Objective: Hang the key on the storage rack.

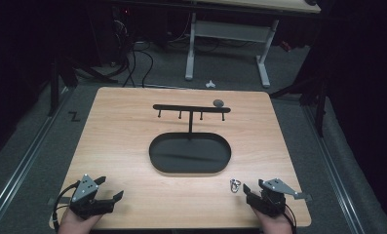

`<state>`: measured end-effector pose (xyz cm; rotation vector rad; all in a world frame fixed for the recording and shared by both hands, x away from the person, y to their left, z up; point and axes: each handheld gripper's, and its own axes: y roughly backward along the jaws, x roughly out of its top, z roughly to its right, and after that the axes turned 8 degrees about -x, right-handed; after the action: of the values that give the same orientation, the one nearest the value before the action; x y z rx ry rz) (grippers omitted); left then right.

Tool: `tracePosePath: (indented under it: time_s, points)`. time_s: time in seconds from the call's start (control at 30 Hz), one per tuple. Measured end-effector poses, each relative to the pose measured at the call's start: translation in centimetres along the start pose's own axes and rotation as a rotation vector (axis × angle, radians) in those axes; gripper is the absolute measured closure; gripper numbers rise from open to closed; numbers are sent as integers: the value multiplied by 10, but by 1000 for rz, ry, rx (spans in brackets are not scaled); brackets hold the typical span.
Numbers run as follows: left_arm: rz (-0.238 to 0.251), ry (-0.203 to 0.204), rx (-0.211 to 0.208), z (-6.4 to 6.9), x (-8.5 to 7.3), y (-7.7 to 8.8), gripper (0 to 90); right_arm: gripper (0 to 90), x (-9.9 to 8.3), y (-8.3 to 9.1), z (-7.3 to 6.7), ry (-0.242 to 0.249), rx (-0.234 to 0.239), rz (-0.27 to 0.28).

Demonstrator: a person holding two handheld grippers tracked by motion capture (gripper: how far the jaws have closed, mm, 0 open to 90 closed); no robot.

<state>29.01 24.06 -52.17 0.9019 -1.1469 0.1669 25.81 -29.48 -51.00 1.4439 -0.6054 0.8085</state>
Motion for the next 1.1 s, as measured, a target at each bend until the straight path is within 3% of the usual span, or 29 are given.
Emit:
tracePosePath:
  time_s: [0.53, 0.83, 1.1]
  points:
    - [16, 9, 21, -2, 0, 3, 156, 373, 1, 0, -3, 15, -16, -11]
    - [9, 8, 15, -1, 0, 1, 156, 404, 3, 3, -5, 5, -1, -12]
    - [19, 3, 12, -1, 3, -2, 156, 405, 1, 4, -11, 34, 8, -34]
